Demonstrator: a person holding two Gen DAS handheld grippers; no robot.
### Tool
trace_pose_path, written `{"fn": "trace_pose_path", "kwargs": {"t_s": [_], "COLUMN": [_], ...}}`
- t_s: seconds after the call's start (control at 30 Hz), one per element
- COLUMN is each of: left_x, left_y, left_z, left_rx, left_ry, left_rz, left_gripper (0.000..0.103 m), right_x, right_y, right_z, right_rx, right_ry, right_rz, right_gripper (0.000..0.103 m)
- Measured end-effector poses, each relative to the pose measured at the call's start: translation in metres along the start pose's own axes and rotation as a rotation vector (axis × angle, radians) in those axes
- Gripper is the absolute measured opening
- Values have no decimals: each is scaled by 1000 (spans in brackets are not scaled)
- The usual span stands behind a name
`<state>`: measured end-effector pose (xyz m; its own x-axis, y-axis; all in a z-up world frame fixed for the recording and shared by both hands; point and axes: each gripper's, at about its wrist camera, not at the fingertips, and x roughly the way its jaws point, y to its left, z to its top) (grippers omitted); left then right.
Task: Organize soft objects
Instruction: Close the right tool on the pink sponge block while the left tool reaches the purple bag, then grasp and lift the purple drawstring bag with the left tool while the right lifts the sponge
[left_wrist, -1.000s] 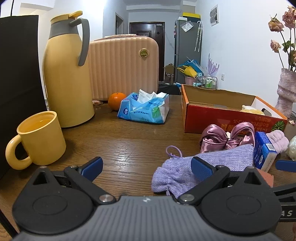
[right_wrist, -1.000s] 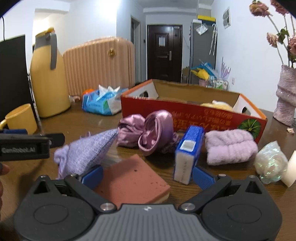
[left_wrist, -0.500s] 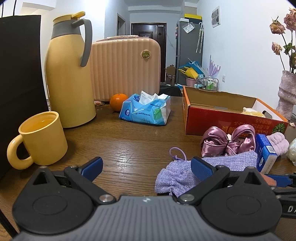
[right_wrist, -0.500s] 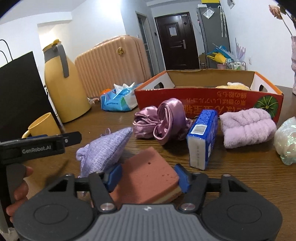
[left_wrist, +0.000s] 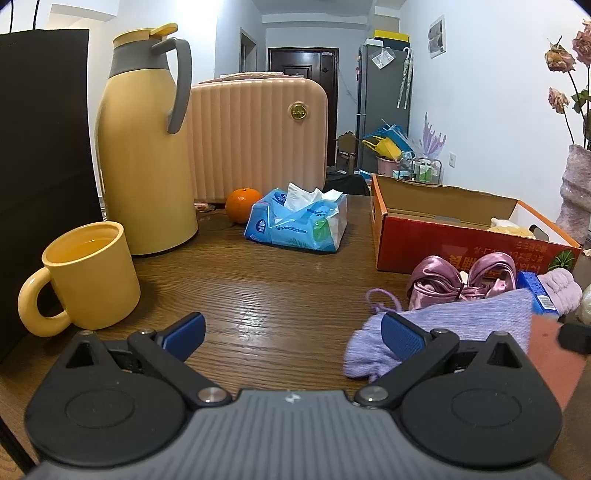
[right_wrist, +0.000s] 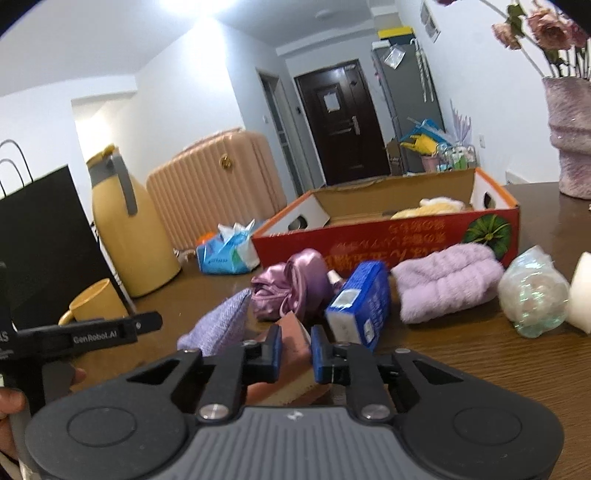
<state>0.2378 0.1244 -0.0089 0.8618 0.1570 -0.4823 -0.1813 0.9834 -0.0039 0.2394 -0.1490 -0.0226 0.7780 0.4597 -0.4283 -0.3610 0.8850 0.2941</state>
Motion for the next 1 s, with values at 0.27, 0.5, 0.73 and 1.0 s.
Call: {"fn": "trace_pose_path", "kwargs": {"t_s": [0.27, 0.5, 0.73, 1.0], "left_x": [2, 4, 1, -7], "left_y": [1, -2, -12, -42], "left_z": [-1, -3, -5, -10], "left_rx": [-7, -2, 5, 37], "left_ry": [-8, -12, -14, -27], "left_rz": [17, 21, -2, -83], "left_gripper": [103, 103, 103, 103], "right_x": [-24, -42, -57, -73], "right_y": [-22, -43, -65, -89], "right_z": [8, 11, 11, 11], "right_rx": [51, 90, 111, 136], "right_ry": [-90, -149, -181, -203], "right_rz": [-6, -28, -61, -121], "right_gripper": [13, 13, 13, 13]}}
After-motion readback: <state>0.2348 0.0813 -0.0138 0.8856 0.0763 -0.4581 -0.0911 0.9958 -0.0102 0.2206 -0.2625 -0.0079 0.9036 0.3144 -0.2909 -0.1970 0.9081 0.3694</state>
